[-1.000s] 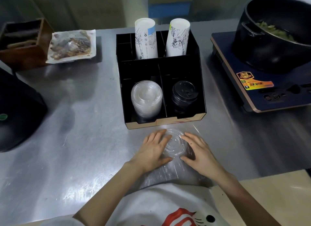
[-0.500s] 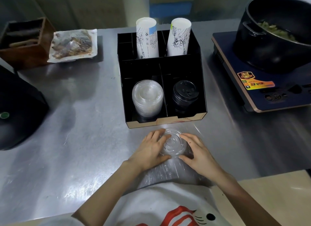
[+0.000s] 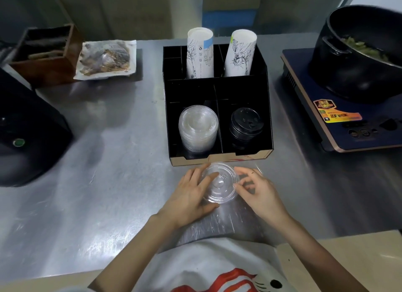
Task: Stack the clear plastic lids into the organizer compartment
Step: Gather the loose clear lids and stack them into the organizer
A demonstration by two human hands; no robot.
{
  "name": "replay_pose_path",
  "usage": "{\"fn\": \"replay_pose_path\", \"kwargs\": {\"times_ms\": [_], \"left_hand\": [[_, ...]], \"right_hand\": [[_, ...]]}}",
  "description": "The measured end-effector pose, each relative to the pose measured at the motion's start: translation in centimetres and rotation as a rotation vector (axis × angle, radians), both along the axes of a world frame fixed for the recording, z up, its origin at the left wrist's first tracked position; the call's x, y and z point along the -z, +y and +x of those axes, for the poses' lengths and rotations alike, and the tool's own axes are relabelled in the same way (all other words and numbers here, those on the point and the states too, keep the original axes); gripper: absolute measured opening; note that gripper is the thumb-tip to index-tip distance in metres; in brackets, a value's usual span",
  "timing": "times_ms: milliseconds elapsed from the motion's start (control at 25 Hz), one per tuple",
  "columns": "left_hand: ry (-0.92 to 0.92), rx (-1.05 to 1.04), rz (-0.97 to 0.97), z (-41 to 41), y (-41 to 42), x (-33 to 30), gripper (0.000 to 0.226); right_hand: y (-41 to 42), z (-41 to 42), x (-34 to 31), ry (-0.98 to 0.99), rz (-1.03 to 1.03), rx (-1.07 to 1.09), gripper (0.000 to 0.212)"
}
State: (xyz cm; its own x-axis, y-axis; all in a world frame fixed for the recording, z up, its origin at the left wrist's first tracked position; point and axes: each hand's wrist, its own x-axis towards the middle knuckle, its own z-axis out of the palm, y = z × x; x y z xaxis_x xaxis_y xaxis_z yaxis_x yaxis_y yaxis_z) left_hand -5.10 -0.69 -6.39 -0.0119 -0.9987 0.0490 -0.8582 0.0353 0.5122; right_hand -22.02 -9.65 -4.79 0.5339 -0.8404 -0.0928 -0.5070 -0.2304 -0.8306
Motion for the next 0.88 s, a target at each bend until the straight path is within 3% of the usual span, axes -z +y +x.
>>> {"fn": "replay_pose_path", "kwargs": {"times_ms": [400,880], "left_hand": [[0.018,-0.056,-0.142,2.7,-0.1,-3.2,0.065],[-0.004,-0.13,-0.158,6.6,-3.4,-6.2,0.069]], "right_hand": [[-2.1,3.0,-3.3,-0.093,-0.011,-0.026,0.025],[-6.2,7.3,-7.5,-0.071,-0.108,-0.09,0.022]]}}
